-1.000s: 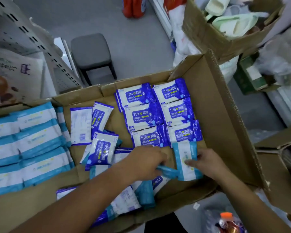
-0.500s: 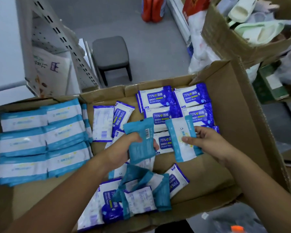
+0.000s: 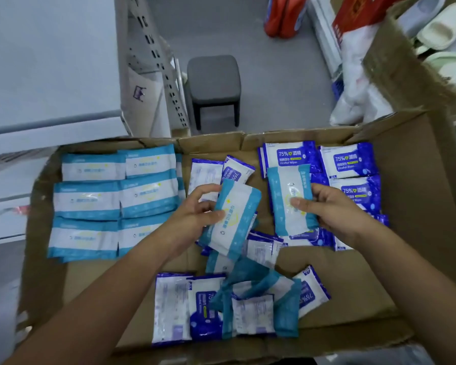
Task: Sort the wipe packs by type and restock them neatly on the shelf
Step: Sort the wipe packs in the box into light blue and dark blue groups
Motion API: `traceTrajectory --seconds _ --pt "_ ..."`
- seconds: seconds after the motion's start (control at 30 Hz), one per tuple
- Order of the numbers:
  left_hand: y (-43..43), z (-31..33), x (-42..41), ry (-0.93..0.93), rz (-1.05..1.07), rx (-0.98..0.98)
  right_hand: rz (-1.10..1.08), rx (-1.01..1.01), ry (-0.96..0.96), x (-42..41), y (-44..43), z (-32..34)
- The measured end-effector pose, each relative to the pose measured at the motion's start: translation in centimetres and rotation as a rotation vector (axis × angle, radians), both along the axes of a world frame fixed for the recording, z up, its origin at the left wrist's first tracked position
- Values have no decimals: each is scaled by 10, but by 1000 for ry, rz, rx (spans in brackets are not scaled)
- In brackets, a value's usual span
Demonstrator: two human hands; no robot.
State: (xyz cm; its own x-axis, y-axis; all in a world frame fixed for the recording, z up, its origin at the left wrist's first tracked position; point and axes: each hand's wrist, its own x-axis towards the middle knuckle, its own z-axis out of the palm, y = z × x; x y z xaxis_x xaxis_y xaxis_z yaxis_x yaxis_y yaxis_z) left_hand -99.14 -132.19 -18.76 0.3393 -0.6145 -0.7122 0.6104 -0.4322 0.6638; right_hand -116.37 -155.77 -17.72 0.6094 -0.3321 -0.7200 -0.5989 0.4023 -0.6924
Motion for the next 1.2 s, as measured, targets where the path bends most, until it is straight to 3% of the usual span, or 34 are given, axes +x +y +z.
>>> traceTrajectory --seconds 0.5,0.7,0.93,1.07,1.2 --pt "65 1 24 -84 332 118 104 -44 30 58 43 -3" --pt "102 2 34 -129 308 123 171 -13 59 78 66 -4" --pt "148 8 56 -213 43 133 504 -161 -3 108 101 5" --pt "192 8 74 -608 -454 274 856 -322 -96 118 142 -7" --pt "227 -5 80 -817 -842 384 1176 -433 -102 122 203 -26"
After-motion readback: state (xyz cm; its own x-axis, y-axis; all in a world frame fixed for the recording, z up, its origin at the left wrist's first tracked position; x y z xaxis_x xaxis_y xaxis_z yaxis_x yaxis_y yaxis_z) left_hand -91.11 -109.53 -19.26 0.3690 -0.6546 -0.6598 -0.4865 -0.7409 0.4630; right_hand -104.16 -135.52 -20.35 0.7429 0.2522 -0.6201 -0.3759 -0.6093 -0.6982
